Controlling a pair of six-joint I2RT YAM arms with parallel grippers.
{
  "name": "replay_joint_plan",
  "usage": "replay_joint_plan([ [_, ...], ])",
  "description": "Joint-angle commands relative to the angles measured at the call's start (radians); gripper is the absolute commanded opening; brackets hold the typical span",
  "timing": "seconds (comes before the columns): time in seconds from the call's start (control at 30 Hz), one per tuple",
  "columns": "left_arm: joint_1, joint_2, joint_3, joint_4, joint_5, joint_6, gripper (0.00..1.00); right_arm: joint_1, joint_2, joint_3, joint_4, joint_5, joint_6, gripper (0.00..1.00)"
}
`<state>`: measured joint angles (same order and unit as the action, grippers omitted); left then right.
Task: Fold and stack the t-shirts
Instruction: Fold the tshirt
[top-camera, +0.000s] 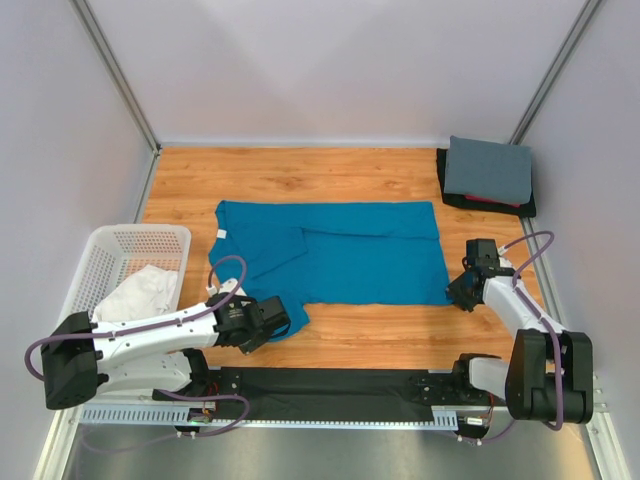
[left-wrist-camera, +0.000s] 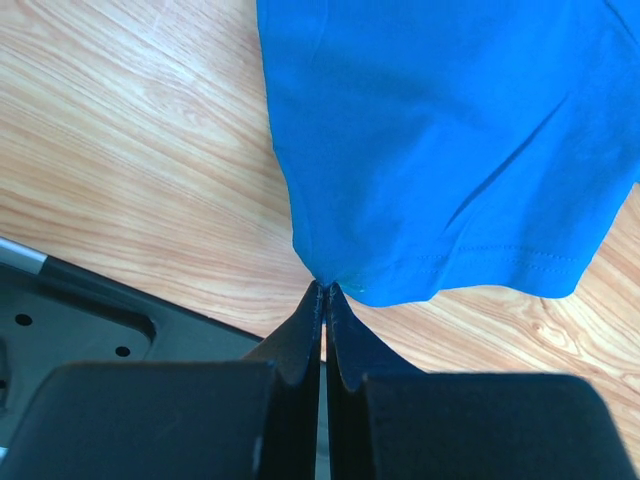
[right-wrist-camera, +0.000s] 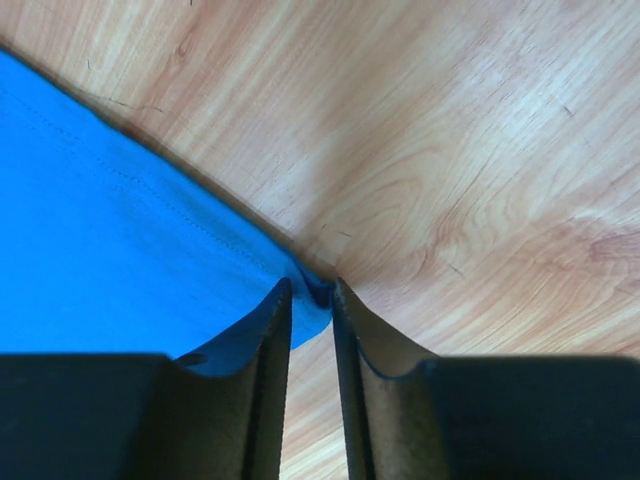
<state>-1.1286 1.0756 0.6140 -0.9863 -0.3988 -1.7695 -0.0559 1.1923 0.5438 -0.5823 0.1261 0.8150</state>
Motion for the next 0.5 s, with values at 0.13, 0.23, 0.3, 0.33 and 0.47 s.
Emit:
replay_joint_plan([
  [0.13,0.006,0.027,0.084,-0.078,-0.064,0.028,0.0,-0.004,0.003,0.01,0.016,0.061,0.0,0.13],
  [0.23,0.01,0.032,0.116,-0.104,-0.092,0.045,0.0,-0.004,0.001,0.021,0.012,0.058,-0.008,0.04],
  [0.3,0.023,0.024,0.133,-0.112,-0.12,0.079,0.0,-0.004,0.007,0.031,0.012,0.056,-0.011,0.01],
  [0.33,0.029,0.021,0.154,-0.117,-0.129,0.093,0.0,-0.004,0.01,0.044,0.009,0.055,-0.013,0.0],
  [0.47,0.056,0.014,0.226,-0.153,-0.201,0.198,0.0,-0.004,0.039,0.087,0.009,0.044,-0.008,0.0],
])
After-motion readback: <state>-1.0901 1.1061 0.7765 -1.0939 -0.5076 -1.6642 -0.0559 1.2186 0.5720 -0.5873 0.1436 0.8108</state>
